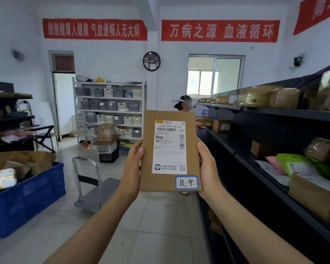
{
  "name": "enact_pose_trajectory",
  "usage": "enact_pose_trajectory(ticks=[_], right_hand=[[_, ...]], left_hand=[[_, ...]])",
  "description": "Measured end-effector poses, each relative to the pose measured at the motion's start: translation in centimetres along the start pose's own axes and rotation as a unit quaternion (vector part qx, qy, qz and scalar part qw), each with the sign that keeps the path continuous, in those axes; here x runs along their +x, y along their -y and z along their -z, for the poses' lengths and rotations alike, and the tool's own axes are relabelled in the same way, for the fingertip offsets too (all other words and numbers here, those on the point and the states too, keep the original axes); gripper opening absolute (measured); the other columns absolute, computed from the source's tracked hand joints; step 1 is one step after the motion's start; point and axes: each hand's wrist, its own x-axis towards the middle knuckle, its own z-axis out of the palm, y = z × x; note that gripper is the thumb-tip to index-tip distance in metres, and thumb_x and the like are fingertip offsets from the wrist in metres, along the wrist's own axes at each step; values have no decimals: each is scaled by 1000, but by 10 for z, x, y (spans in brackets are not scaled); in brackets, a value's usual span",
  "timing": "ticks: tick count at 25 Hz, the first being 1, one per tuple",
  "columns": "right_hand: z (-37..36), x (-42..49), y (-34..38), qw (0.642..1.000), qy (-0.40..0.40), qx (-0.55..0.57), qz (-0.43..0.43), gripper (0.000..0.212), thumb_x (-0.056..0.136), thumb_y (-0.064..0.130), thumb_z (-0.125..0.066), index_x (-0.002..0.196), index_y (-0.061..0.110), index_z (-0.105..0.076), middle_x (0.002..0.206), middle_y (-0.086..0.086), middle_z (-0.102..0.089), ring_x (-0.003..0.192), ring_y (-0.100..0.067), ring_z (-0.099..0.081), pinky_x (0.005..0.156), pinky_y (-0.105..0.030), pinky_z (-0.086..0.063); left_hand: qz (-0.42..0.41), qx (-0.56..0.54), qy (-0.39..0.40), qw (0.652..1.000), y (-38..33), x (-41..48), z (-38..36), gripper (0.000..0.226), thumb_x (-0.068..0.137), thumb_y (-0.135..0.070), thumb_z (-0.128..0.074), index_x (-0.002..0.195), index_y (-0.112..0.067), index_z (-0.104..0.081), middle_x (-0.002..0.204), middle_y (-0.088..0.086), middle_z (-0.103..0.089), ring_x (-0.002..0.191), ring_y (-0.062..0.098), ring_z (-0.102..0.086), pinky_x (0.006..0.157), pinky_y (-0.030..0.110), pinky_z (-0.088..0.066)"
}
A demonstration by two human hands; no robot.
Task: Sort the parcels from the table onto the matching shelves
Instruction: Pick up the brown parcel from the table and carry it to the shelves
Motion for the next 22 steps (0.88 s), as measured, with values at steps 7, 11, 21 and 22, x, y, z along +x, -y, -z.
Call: enact_pose_trajectory(ticks=[7, 11, 21, 22], right_hand=[[-8, 61, -41, 1000, -25, -8, -6, 39, 98, 37, -43, 132, 24, -56, 115, -7, -72, 105, -26, -70, 98, -52, -50], [-16, 95, -65, 999, -46, -16, -10, 38, 97, 39, -44, 131, 26, -56, 116, -7, -71, 107, -27, -69, 99, -54, -49], [27, 189, -101, 996, -75, -58, 1, 36, 97, 37, -45, 130, 29, -57, 112, -1, -73, 101, -20, -71, 93, -44, -54], [36, 201, -105, 996, -69, -63, 1, 36, 97, 37, -45, 130, 29, -57, 112, -1, -73, 100, -19, -71, 91, -43, -55]], left_hand=[[-9, 5, 48, 999, 35, 73, 25, 57, 77, -54, -51, 128, -29, -52, 128, 7, -62, 119, 33, -57, 100, 64, -39], [6, -14, 67, 998, 56, 113, 40, 61, 75, -55, -53, 129, -28, -52, 128, 8, -62, 119, 34, -57, 101, 61, -40], [27, -61, 97, 993, 131, 196, 12, 55, 85, -44, -44, 136, -21, -47, 122, 2, -67, 105, 17, -67, 74, 27, -57], [31, -63, 90, 993, 141, 206, 6, 55, 85, -44, -44, 135, -22, -47, 122, 3, -67, 106, 18, -67, 73, 27, -57]])
